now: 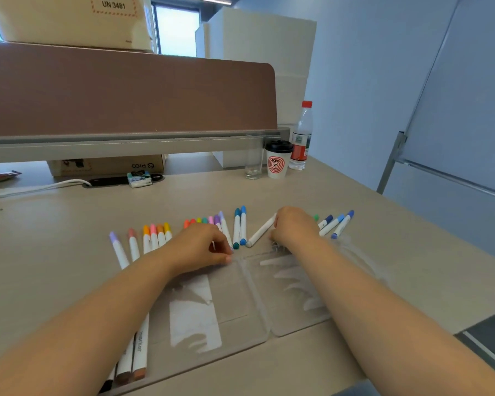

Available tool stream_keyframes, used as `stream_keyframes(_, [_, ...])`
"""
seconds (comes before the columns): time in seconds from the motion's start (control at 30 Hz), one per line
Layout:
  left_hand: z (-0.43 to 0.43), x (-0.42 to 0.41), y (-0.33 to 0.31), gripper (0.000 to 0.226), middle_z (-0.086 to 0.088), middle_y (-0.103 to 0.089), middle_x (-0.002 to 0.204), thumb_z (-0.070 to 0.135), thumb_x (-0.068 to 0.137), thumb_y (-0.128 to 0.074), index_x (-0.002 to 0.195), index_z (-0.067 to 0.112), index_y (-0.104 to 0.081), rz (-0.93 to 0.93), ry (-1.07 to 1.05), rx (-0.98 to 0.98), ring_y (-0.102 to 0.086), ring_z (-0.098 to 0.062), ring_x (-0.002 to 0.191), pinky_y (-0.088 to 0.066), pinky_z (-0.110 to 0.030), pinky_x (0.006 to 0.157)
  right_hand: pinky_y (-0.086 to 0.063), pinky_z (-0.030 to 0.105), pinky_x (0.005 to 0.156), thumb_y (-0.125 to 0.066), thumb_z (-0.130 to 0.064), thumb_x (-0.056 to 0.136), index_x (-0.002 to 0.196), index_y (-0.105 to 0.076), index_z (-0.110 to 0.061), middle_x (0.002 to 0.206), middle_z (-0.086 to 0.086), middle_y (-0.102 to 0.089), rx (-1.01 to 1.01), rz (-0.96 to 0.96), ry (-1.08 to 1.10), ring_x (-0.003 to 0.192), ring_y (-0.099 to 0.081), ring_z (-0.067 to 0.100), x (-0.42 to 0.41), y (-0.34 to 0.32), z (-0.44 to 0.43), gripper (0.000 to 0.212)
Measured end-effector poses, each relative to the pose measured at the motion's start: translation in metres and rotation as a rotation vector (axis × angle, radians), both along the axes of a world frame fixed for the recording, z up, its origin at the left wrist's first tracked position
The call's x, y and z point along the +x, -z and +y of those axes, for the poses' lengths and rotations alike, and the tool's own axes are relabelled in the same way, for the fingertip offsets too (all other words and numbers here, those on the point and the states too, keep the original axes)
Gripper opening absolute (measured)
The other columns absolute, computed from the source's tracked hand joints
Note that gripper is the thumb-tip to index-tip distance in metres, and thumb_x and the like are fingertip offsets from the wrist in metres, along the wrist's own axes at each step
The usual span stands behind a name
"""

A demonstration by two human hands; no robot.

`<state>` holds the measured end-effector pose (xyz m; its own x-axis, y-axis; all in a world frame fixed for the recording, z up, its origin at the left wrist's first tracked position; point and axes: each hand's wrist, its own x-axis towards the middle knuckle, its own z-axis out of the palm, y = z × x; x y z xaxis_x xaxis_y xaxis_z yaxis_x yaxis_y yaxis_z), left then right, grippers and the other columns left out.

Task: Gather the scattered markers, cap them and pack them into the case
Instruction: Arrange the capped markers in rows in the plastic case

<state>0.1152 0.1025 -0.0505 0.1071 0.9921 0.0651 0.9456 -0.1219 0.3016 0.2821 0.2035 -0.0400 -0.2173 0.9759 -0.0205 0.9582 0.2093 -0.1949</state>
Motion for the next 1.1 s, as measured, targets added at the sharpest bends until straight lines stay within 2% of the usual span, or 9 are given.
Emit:
stream_keyframes(0.1, [-0.001,-0.001,0.000,0.021,0.014,-0.056,0.081,0.036,0.083,-0.065,0.098,0.022,-0.070,-0.017,-0.007,-0.009,-0.049,0.002,0.072,-0.036,-0.006,0.063,-0.044,0.028,0.069,-0.067,-0.015,0.082,0.107,-0.056,-0.013,0.090,0.004,-0.054,-0.026,-0.053,-0.001,0.081,-0.052,0.020,-0.006,-0.004,0.000,0.027])
stream_keyframes(0.27, [-0.002,0.001,-0.002,0.024,0.012,-0.057,0.085,0.034,0.084,-0.064,0.103,0.021,-0.070,-0.035,0.003,-0.027,-0.048,0.003,0.071,-0.035,-0.005,0.061,-0.042,0.027,0.070,-0.064,-0.011,0.084,0.112,-0.054,-0.010,0.109,0.008,-0.059,-0.035,0.003,0.014,0.088,-0.054,0.021,-0.013,-0.006,0.001,0.030])
stream_keyframes(0.4, [-0.004,-0.002,-0.005,0.026,0.011,-0.061,0.093,0.030,0.086,-0.063,0.110,0.021,-0.068,-0.052,0.031,-0.082,-0.050,0.003,0.073,-0.036,-0.003,0.061,-0.043,0.027,0.073,-0.064,-0.016,0.085,0.111,-0.055,-0.008,0.092,0.006,-0.054,-0.080,0.040,0.023,0.082,-0.050,0.019,-0.014,-0.011,0.001,0.029])
stream_keyframes(0.53, [-0.006,-0.010,-0.016,0.024,0.006,-0.065,0.102,0.026,0.085,-0.066,0.108,0.022,-0.067,-0.117,0.018,-0.115,-0.056,-0.003,0.083,-0.041,-0.007,0.067,-0.047,0.027,0.072,-0.064,-0.019,0.086,0.121,-0.049,-0.007,0.096,0.006,-0.050,-0.113,0.339,0.033,0.083,-0.054,0.019,-0.006,-0.022,-0.009,0.040])
stream_keyframes(0.67, [-0.017,-0.027,-0.034,0.016,0.006,-0.064,0.096,0.023,0.086,-0.064,0.101,0.019,-0.067,-0.088,-0.031,-0.151,-0.057,-0.003,0.080,-0.044,-0.012,0.070,-0.057,0.033,0.077,-0.057,-0.006,0.087,0.130,-0.047,-0.011,0.103,0.007,-0.060,-0.420,0.813,-0.054,0.083,-0.065,0.019,-0.005,-0.030,-0.040,0.045])
stream_keyframes(0.77, [-0.036,-0.043,-0.036,0.010,0.010,-0.061,0.088,0.024,0.085,-0.065,0.095,0.020,-0.066,-0.034,-0.093,-0.152,-0.055,-0.002,0.077,-0.043,-0.013,0.069,-0.058,0.029,0.068,-0.054,0.004,0.087,0.121,-0.050,-0.013,0.091,0.009,-0.065,-0.643,0.943,-0.182,0.074,-0.067,0.018,-0.013,-0.031,-0.067,0.038])
stream_keyframes(0.93, [-0.075,-0.071,-0.023,0.016,0.011,-0.060,0.087,0.032,0.082,-0.069,0.093,0.021,-0.068,0.006,-0.197,-0.111,-0.056,-0.007,0.085,-0.041,-0.012,0.067,-0.059,0.027,0.067,-0.068,-0.002,0.081,0.106,-0.056,-0.014,0.091,0.008,-0.068,-0.707,0.830,-0.355,0.073,-0.067,0.016,-0.034,-0.025,-0.100,0.030])
stream_keyframes(1.03, [-0.092,-0.081,-0.015,0.017,0.012,-0.060,0.089,0.033,0.082,-0.068,0.096,0.022,-0.068,-0.029,-0.237,-0.091,-0.056,-0.005,0.085,-0.045,-0.015,0.076,-0.058,0.032,0.076,-0.075,-0.008,0.077,0.095,-0.055,-0.017,0.093,0.010,-0.067,-0.704,0.652,-0.395,0.075,-0.066,0.018,-0.050,-0.018,-0.117,0.028])
stream_keyframes(1.1, [-0.101,-0.084,-0.009,0.016,0.010,-0.061,0.092,0.030,0.082,-0.068,0.097,0.024,-0.067,-0.064,-0.249,-0.053,-0.056,-0.004,0.087,-0.046,-0.017,0.080,-0.057,0.038,0.084,-0.080,-0.014,0.072,0.099,-0.053,-0.020,0.101,0.009,-0.065,-0.660,0.534,-0.412,0.085,-0.067,0.021,-0.060,-0.012,-0.126,0.038])
